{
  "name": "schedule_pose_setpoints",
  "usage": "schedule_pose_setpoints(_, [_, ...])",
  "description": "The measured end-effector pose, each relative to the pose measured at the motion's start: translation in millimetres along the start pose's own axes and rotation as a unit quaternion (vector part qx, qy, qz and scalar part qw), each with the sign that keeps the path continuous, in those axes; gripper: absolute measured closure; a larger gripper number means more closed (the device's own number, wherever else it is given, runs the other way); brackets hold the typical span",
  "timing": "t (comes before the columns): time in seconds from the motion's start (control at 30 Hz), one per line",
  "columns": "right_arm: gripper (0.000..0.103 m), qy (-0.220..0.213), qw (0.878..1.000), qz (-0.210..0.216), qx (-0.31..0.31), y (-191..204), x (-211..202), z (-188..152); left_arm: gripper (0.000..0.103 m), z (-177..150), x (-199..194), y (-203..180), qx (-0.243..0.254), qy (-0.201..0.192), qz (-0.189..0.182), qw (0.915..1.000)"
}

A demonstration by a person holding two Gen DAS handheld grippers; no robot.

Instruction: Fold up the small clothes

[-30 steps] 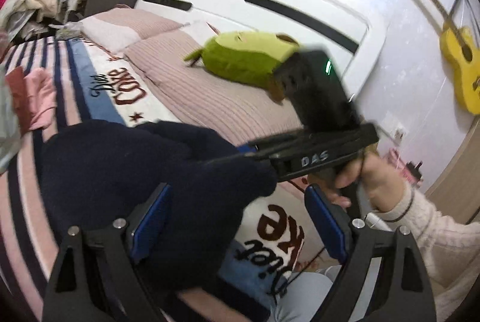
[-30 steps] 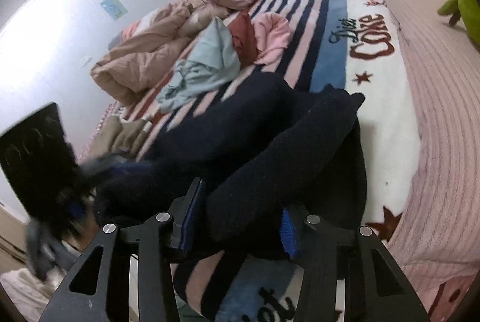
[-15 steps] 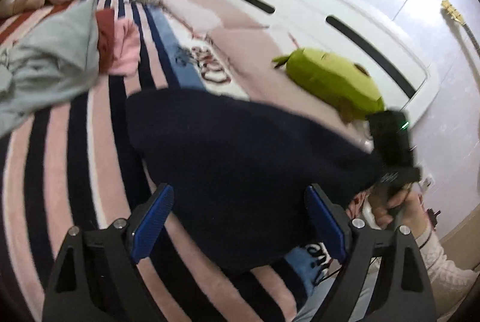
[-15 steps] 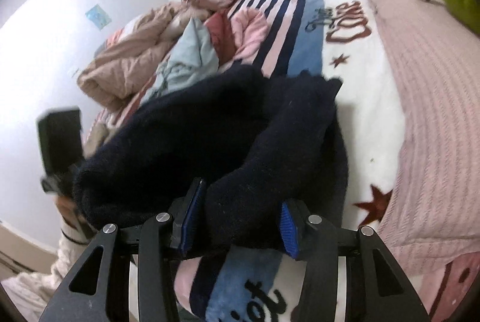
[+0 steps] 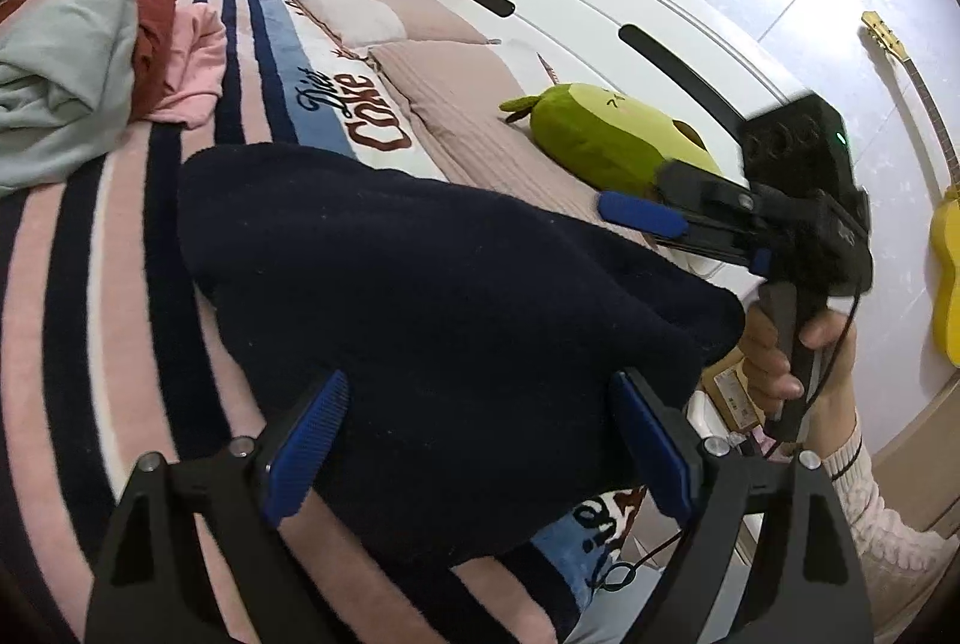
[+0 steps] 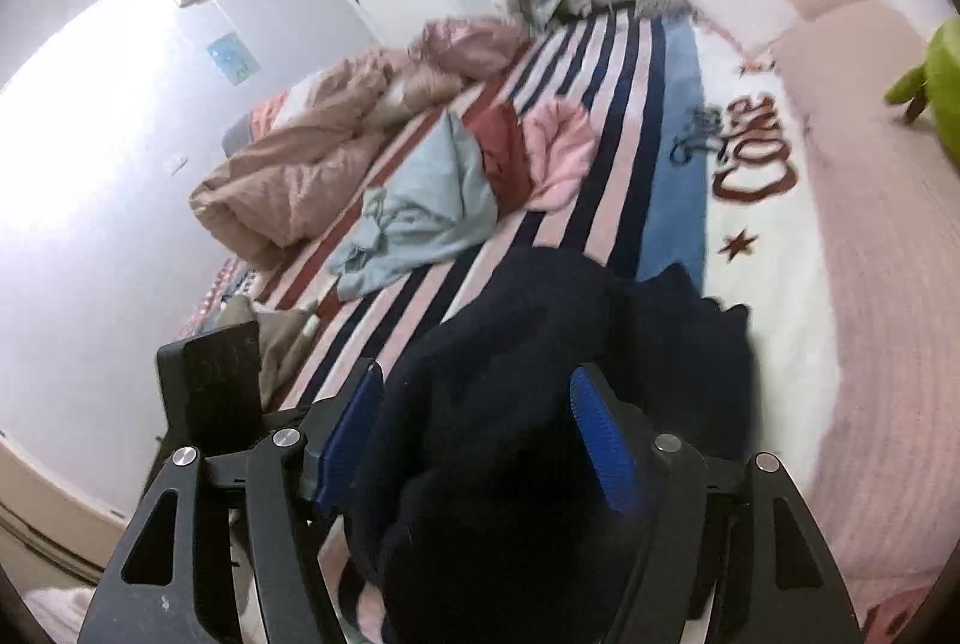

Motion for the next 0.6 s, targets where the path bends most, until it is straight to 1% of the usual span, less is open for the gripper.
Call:
schedule_pose_setpoints(0.03, [0.041,0.027,1.0,-0.009,0.005,-4,10,-2,0.016,0,0,0,0.002,0.001,-0.001,1.0])
schedule_pose_setpoints(0.07, [0.041,0.062,0.997,-0.038,0.002,-11,24,-7,0.016,0,1,-2,0.005,0.001,-0.001,1.0])
schedule_pose_setpoints(0.1, [0.041,0.076,0.996,-0.055,-0.003,-15,30,-11,0.016,0,1,-3,0.007,0.002,-0.002,1.0])
schedule_pose_setpoints(0.13, [0.044,0.086,0.994,-0.062,-0.006,-18,35,-15,0.016,0,0,-4,0.009,0.002,-0.003,1.0])
schedule_pose_setpoints(0.17, [0.057,0.073,0.997,-0.04,-0.003,-17,35,-16,0.016,0,1,-5,0.012,0.003,0.0,0.9999])
schedule_pose_setpoints(0.2, [0.076,0.063,0.998,-0.032,-0.003,-16,32,-16,0.016,1,2,-4,0.012,0.002,0.0,0.9999])
schedule_pose_setpoints(0.27, [0.091,0.04,0.998,-0.042,-0.028,-12,20,-16,0.016,2,4,-6,0.013,0.003,-0.004,0.9999])
schedule_pose_setpoints(0.33, [0.092,0.036,0.996,-0.065,-0.045,-13,11,-19,0.016,6,9,-14,0.02,0.006,-0.008,0.9998])
schedule_pose_setpoints(0.4, [0.092,0.04,0.995,-0.082,-0.042,-21,2,-27,0.016,9,17,-30,0.041,0.008,-0.005,0.9991])
schedule_pose_setpoints(0.47, [0.093,0.039,0.994,-0.1,-0.03,-36,-12,-37,0.016,11,27,-50,0.072,0.012,0.007,0.9973])
schedule_pose_setpoints(0.53, [0.093,0.036,0.994,-0.107,-0.014,-53,-24,-49,0.017,12,36,-68,0.096,0.016,0.012,0.9952])
schedule_pose_setpoints(0.6, [0.093,0.037,0.994,-0.107,0.005,-66,-30,-61,0.017,11,38,-80,0.105,0.022,0.004,0.9942])
Point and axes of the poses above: each gripper's, at about its wrist camera, not at the fingertips, and x roughly the way its jaws point, y to its left, z to its top, the point moved 6 cm from there along x, roughly the way its jaws point, and after that the axes turned 14 degrees about z, right-handed, at the moved point
